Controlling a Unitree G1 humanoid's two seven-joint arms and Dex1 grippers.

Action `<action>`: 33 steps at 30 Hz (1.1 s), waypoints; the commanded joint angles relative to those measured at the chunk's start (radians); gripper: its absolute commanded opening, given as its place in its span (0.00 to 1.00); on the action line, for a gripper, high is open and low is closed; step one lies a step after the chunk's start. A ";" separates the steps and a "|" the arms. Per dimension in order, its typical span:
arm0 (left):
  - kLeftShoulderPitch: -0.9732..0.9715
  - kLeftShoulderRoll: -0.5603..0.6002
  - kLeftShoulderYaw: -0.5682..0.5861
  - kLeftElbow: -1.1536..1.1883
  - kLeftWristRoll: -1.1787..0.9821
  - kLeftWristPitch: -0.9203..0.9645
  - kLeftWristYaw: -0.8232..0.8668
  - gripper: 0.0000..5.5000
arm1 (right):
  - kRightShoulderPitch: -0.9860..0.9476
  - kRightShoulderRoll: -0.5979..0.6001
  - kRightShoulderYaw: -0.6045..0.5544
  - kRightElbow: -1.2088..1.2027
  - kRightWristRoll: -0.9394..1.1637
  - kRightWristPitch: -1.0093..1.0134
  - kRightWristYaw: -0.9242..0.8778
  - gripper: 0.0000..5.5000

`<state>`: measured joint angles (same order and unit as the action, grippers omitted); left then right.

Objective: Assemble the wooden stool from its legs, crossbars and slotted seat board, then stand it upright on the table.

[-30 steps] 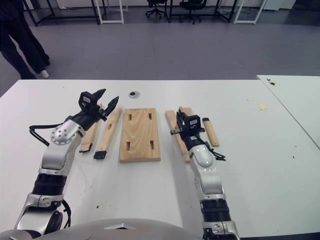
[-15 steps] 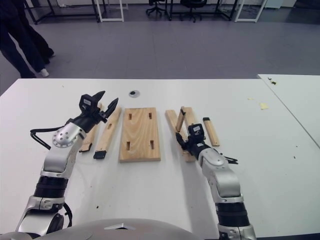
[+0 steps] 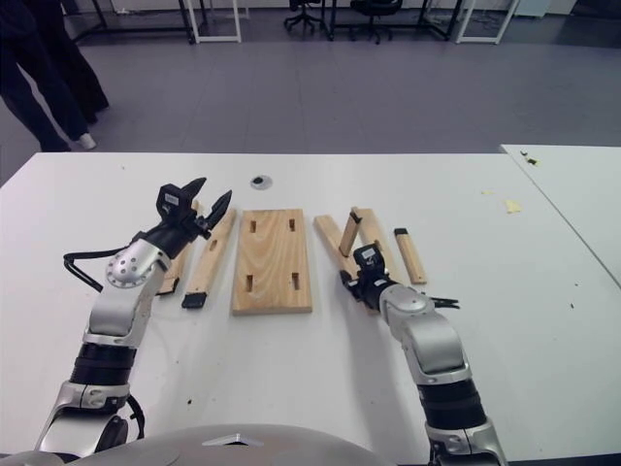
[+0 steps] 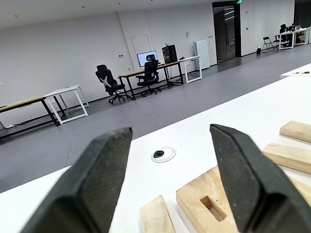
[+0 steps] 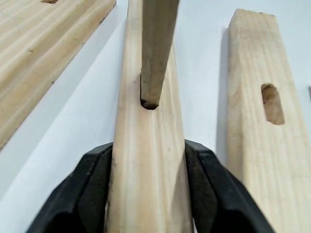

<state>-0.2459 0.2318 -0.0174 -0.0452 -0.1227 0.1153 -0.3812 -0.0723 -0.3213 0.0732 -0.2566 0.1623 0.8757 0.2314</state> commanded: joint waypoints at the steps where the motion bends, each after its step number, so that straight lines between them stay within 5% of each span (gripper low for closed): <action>1: -0.031 -0.087 0.028 -0.023 -0.209 0.220 -0.032 0.53 | -0.059 -0.001 -0.016 -0.031 0.005 -0.153 0.048 0.38; 6: -0.105 -0.300 0.206 0.001 -0.735 0.600 0.067 0.53 | -0.101 -0.085 0.111 -0.098 -0.038 -0.381 0.236 0.38; 10: -0.141 -0.342 0.280 -0.006 -0.929 0.703 0.148 0.53 | -0.099 -0.083 0.145 -0.138 -0.034 -0.472 0.298 0.38; 12: -0.148 -0.336 0.300 -0.013 -0.960 0.701 0.167 0.53 | -0.087 -0.092 0.152 -0.151 -0.027 -0.494 0.314 0.38; 21: -0.096 -0.287 0.235 -0.018 -0.881 0.685 0.179 0.24 | -0.067 -0.087 0.137 -0.175 0.013 -0.532 0.324 0.38; 33: -0.083 -0.305 0.256 -0.067 -0.947 0.658 0.155 0.19 | -0.038 -0.094 0.131 -0.182 0.031 -0.549 0.366 0.38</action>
<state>-0.3383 -0.0762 0.2362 -0.0917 -1.0693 0.7907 -0.2332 -0.1150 -0.4129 0.1964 -0.4105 0.1658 0.3409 0.5600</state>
